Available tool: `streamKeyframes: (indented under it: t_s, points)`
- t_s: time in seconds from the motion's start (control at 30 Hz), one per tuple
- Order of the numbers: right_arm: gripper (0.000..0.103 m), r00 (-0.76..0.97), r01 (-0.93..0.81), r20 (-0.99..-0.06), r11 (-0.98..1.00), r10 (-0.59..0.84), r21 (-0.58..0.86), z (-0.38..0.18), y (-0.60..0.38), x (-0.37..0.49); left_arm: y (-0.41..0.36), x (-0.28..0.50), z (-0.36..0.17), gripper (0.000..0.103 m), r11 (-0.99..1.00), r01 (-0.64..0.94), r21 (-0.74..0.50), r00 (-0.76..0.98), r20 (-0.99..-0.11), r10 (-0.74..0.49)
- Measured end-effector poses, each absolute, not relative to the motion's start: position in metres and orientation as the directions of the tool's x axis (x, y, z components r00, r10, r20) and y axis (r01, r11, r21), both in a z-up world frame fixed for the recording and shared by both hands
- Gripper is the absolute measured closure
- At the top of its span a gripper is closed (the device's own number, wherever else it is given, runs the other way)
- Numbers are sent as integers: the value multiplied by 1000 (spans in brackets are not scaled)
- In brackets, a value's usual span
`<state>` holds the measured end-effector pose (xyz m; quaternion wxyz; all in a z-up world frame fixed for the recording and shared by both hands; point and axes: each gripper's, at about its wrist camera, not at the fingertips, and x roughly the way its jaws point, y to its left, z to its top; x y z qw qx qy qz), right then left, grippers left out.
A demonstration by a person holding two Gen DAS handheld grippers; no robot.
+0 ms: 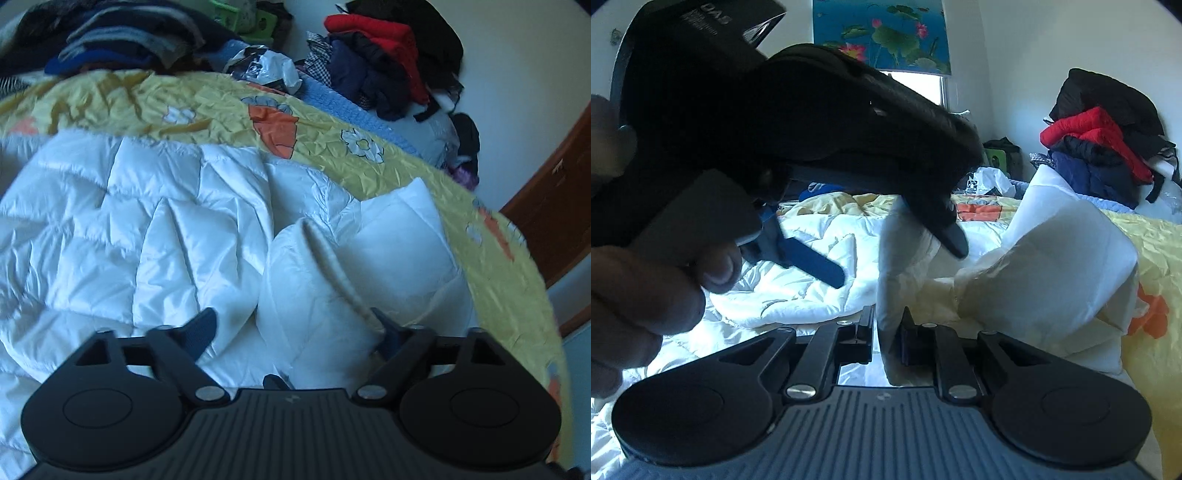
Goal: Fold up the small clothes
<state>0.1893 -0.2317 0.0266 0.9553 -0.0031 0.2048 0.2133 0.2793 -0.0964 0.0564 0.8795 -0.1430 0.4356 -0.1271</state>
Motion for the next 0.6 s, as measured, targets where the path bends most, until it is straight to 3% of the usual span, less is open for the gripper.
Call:
streamKeyframes:
  t_s: [0.03, 0.07, 0.17, 0.23, 0.3, 0.43, 0.6]
  points:
    - [84, 823, -407, -396, 909, 407, 89, 26, -233, 190, -97, 279, 57, 39, 933, 98, -347, 588, -736, -336]
    - [84, 821, -405, -399, 909, 409, 97, 26, -235, 191, -98, 280, 57, 53, 937, 100, -336, 581, -745, -329]
    - [84, 820, -407, -399, 908, 411, 99, 27, -236, 192, -97, 282, 53, 59, 942, 77, -326, 565, -764, -310]
    - [83, 820, -408, -398, 908, 411, 97, 28, -237, 192, -96, 282, 52, 69, 943, 64, -327, 564, -768, -304]
    - [76, 821, -406, -396, 908, 411, 102, 28, -238, 193, -94, 282, 52, 88, 946, 42, -322, 568, -771, -288]
    - [48, 831, -408, -364, 906, 420, 114, 30, -243, 190, -88, 280, 59, 93, 954, 13, -301, 602, -759, -248]
    - [33, 831, -458, -235, 860, 503, 224, 42, -265, 180, -73, 275, 85, 93, 958, 22, -285, 659, -717, -228]
